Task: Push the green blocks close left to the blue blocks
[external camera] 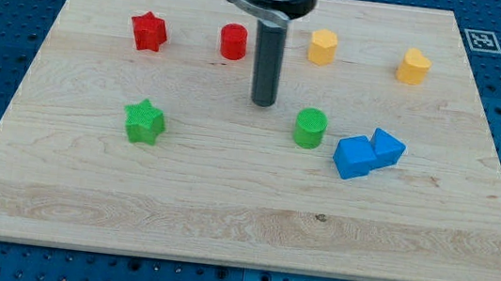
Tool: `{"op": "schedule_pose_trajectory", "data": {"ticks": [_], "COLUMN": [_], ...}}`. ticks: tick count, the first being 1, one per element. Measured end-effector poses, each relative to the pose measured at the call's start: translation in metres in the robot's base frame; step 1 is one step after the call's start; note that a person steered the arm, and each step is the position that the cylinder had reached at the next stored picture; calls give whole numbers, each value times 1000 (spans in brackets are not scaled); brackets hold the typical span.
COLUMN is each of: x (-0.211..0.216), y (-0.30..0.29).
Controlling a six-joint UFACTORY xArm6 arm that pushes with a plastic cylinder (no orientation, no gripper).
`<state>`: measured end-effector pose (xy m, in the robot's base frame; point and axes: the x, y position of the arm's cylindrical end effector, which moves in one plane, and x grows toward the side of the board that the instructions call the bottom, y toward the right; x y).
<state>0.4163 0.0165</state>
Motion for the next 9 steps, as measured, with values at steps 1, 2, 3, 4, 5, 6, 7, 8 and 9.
{"op": "schedule_pose_trajectory", "data": {"ticks": [1,2,3,4,5,6,7,8,9], "x": [-1,12,30,33,37,42,39,23,23], "y": [28,38,38,38,46,48,47,-4,-102]}}
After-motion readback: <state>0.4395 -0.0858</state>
